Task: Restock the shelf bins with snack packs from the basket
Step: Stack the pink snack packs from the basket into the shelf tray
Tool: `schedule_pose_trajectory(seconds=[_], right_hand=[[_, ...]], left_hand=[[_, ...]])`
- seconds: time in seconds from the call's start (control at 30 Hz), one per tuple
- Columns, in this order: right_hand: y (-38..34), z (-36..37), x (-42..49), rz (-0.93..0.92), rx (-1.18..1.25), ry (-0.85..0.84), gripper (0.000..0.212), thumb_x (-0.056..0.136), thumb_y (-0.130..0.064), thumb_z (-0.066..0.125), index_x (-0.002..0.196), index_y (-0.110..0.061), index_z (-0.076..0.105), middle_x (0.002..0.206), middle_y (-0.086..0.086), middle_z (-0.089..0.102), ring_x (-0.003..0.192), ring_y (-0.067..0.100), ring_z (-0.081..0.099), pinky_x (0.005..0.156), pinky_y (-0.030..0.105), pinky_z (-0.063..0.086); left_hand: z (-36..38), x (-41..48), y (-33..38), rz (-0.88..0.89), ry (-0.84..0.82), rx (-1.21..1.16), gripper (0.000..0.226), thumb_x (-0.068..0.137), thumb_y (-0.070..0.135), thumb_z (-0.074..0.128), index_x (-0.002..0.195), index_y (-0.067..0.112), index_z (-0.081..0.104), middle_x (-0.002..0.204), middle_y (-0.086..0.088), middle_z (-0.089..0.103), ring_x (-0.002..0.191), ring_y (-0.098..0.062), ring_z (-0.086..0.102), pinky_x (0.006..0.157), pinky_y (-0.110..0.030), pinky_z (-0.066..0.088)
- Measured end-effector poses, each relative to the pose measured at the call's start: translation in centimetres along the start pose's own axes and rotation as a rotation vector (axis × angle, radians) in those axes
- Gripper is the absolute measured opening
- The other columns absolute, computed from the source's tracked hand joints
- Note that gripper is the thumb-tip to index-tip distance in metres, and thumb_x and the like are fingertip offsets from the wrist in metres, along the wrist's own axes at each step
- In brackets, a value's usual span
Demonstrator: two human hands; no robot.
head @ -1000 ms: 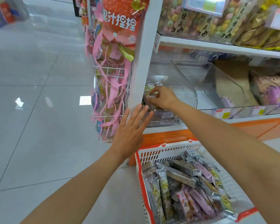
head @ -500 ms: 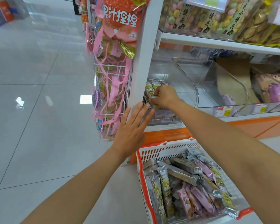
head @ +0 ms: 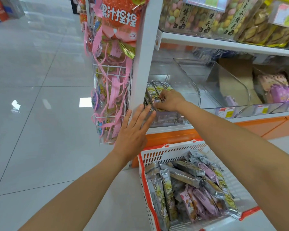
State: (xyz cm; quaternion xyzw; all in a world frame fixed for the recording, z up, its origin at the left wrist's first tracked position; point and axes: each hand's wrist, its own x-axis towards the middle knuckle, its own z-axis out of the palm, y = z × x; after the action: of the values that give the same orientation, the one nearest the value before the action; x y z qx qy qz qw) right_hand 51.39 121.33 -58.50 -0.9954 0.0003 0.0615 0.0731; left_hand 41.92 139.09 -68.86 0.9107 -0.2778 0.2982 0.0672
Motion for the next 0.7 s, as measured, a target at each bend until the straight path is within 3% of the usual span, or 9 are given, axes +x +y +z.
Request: schedule_pose_trajectory(seconds=[0.2,0.33,0.43,0.53,0.63,0.7], right_hand=[[0.3,-0.6,-1.0,-0.018,0.007,-0.067,0.058,0.093,-0.047,0.057,0.14,-0.015,0.047,0.144,0.01,0.047,0.129,0.028,0.047,0.102,0.035,0.041],[0.7,-1.2,-2.5,-0.024,0.102,-0.059,0.045,0.097,-0.045,0.052,0.129,-0.015,0.059,0.134,0.01,0.056,0.12,0.026,0.053,0.096,0.034,0.044],[1.5,-1.1,-3.9,-0.054,0.257,0.104,0.031,0.096,-0.037,0.056,0.117,-0.016,0.065,0.122,0.01,0.064,0.106,0.025,0.06,0.085,0.031,0.048],[2.4,-1.1,-5.9,-0.157,0.349,0.272,0.022,0.095,-0.028,0.059,0.11,-0.014,0.068,0.103,0.007,0.07,0.092,0.019,0.063,0.084,0.037,0.053],[3.0,-0.3,-8.2,-0.266,0.402,0.392,0.016,0.095,-0.024,0.059,0.103,-0.016,0.07,0.095,-0.003,0.069,0.077,0.006,0.058,0.074,0.026,0.051],[3.6,1.2,-9.7,-0.308,0.408,0.405,0.013,0.095,-0.023,0.059,0.1,-0.018,0.07,0.089,-0.005,0.068,0.072,0.006,0.057,0.068,0.023,0.05]], left_hand=[[-0.6,0.1,0.5,-0.023,-0.05,-0.009,0.092,0.074,0.007,0.063,0.156,0.013,0.021,0.162,-0.012,0.019,0.151,-0.029,0.009,0.12,-0.049,0.007],[-1.3,0.1,1.1,-0.053,-0.095,-0.027,0.093,0.074,0.007,0.064,0.156,0.013,0.022,0.162,-0.013,0.019,0.151,-0.03,0.009,0.121,-0.049,0.007],[-1.6,-0.1,1.8,-0.07,-0.102,-0.034,0.091,0.072,0.005,0.064,0.154,0.009,0.025,0.161,-0.015,0.02,0.15,-0.033,0.011,0.12,-0.05,0.01],[-1.8,-0.8,3.0,-0.055,-0.114,-0.05,0.087,0.072,0.007,0.065,0.151,0.005,0.031,0.156,-0.018,0.027,0.146,-0.034,0.018,0.119,-0.05,0.014],[-1.3,-2.0,4.1,-0.026,-0.181,-0.07,0.083,0.069,0.014,0.076,0.144,0.005,0.043,0.146,-0.018,0.042,0.14,-0.033,0.027,0.116,-0.046,0.015],[-0.5,-3.3,4.5,-0.003,-0.232,-0.081,0.077,0.067,0.016,0.081,0.136,0.004,0.051,0.143,-0.018,0.046,0.14,-0.036,0.03,0.114,-0.047,0.016]])
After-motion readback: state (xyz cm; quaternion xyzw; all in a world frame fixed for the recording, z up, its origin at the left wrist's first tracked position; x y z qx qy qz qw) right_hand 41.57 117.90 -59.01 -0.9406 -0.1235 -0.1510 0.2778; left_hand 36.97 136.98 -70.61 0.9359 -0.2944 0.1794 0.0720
